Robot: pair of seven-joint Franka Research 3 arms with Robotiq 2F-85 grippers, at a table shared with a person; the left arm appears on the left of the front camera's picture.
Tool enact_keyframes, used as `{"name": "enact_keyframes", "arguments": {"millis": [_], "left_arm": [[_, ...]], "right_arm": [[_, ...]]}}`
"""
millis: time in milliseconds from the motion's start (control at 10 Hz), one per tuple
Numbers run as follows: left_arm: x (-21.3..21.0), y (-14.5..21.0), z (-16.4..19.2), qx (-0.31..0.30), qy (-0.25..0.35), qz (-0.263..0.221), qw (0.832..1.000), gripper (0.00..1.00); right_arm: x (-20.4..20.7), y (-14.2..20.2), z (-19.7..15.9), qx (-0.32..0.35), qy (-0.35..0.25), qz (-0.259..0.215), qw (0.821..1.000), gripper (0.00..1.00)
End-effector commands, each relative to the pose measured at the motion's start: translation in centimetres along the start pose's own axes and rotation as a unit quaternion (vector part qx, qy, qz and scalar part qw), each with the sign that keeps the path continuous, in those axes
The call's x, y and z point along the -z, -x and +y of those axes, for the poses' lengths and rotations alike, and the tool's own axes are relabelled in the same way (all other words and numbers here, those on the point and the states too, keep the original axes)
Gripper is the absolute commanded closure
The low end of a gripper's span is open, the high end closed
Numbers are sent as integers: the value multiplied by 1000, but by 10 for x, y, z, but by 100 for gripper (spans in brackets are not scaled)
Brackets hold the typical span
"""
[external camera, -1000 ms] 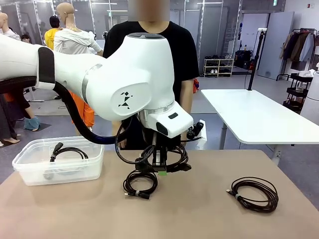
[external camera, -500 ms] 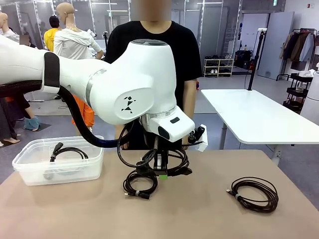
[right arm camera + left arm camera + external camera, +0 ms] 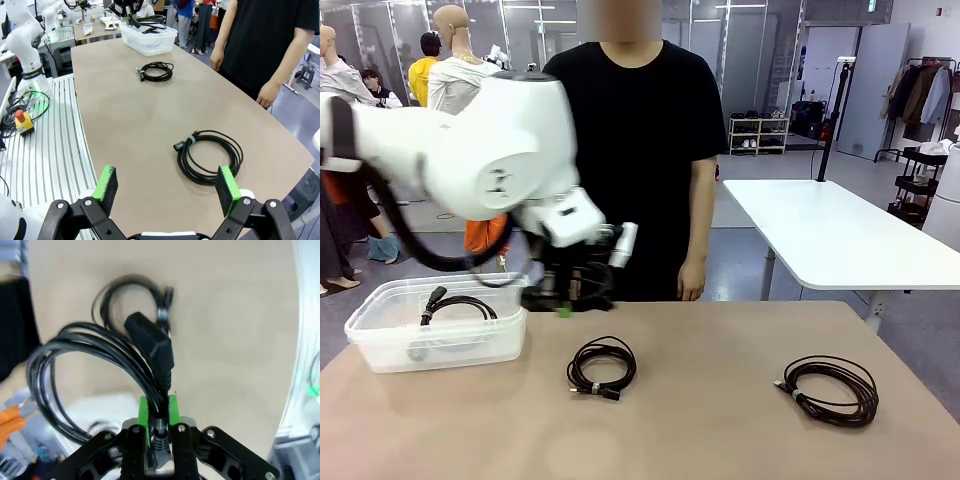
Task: Organize and store the cables.
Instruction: Place the Power Cable into the Organizing box.
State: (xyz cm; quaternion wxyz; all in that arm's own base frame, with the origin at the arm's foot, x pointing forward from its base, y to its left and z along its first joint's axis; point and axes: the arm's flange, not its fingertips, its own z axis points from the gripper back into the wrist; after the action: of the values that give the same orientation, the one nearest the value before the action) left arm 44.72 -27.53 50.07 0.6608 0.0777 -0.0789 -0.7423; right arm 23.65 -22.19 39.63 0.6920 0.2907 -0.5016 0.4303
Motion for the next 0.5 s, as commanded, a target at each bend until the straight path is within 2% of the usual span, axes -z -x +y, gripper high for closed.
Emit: {"name": "enact_keyframes", "arguments": {"millis": [0, 200, 400], "left_arm": [[16, 75, -14, -13, -6, 21, 1000, 82], [24, 142, -11, -66, -33, 75, 994, 82], [34, 188, 0, -119, -13, 77, 990, 82]], "right_arm": [[-1, -1, 0, -8, 3, -7, 1000, 0], [-1, -1, 0, -8, 3, -7, 1000, 0], [-1, -1, 0, -8, 3, -7, 1000, 0]]}}
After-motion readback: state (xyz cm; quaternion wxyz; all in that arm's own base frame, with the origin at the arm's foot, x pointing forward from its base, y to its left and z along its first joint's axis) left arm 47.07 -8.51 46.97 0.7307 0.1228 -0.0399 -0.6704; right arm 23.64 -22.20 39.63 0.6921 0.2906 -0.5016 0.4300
